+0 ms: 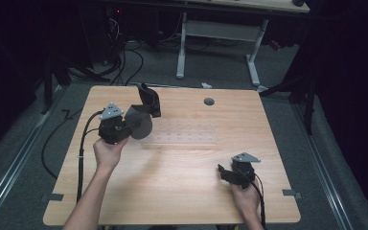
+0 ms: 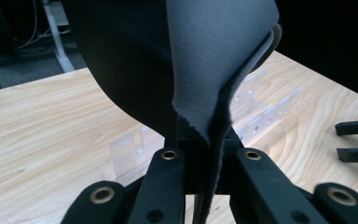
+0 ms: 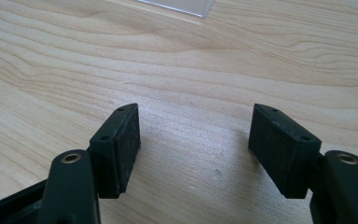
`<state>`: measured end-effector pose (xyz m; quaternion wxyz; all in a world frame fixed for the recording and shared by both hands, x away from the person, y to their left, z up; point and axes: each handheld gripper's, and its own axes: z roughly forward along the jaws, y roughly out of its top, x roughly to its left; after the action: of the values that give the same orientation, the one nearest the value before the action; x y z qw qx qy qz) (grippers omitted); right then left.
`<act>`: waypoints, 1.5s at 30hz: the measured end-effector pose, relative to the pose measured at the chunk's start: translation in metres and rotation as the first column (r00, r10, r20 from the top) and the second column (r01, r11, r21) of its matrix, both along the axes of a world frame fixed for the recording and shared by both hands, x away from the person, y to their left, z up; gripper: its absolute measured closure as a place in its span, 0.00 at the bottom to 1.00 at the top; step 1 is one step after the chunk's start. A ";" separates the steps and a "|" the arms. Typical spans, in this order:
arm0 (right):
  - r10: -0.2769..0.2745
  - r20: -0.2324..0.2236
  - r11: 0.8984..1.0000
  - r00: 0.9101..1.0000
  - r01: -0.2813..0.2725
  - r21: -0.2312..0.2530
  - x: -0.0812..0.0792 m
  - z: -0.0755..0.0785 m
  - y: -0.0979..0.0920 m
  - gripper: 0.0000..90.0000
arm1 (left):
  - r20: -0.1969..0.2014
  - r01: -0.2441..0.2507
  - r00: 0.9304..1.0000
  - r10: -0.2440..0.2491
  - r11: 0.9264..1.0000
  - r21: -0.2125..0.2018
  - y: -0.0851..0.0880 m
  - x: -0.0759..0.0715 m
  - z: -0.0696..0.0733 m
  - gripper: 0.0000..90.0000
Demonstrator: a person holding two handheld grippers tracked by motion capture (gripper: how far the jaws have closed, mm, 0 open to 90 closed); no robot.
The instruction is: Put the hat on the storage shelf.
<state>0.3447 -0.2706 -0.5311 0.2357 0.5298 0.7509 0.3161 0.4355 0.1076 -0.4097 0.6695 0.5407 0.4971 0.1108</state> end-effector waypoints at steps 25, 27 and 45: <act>0.000 0.000 1.000 1.000 0.000 0.000 0.000 0.000 0.000 0.38 | 0.010 -0.047 0.999 0.047 0.996 0.070 -0.008 0.016 -0.014 0.95; 0.000 0.000 1.000 1.000 0.000 0.000 0.000 0.000 0.000 0.38 | 0.004 -0.050 0.999 0.050 0.996 0.074 -0.009 0.017 -0.016 0.95; -0.001 0.001 1.000 1.000 0.001 0.000 0.000 0.000 0.000 0.38 | 0.003 -0.069 0.998 0.069 0.995 0.075 -0.016 0.018 -0.029 0.95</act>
<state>0.3447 -0.2705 -0.5312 0.2360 0.5302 0.7505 0.3162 0.4538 0.0916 -0.4384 0.6444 0.5480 0.5109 0.1527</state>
